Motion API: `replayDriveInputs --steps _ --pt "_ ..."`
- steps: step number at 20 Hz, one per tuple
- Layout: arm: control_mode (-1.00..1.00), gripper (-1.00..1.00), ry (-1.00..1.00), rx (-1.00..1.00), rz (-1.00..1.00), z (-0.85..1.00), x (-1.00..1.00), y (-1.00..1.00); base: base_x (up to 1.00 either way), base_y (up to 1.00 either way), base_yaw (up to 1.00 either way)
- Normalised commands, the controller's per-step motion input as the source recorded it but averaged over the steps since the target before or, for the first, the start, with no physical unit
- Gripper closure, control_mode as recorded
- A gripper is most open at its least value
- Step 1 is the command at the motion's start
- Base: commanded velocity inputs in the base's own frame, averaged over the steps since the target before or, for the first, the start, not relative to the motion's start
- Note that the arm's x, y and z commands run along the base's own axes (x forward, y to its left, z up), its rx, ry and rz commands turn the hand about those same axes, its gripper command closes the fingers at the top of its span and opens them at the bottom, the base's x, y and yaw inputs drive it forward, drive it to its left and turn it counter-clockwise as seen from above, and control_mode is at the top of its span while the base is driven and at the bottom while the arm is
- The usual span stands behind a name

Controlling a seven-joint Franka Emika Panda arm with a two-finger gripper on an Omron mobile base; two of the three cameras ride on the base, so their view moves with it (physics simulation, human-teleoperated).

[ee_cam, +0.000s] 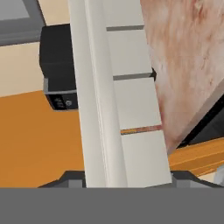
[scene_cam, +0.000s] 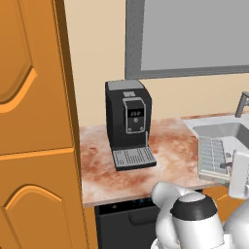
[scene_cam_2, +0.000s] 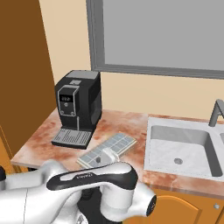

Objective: The ice cube tray has been filled with water. Take the tray and place it in the freezer to make ice. Close the freezer door after placing the tray.

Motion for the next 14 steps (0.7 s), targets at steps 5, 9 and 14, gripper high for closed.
replayDriveInputs --steps 5,9,14 --pt "-1.00 1.00 0.03 -0.11 0.20 0.77 0.07 0.02 0.00 0.00 0.00" --pt "-1.00 1.00 0.00 -0.12 0.24 0.64 0.16 0.02 0.00 0.00 0.00" --pt "-1.00 1.00 -0.03 -0.07 0.27 0.59 0.25 0.02 0.00 0.00 0.00"
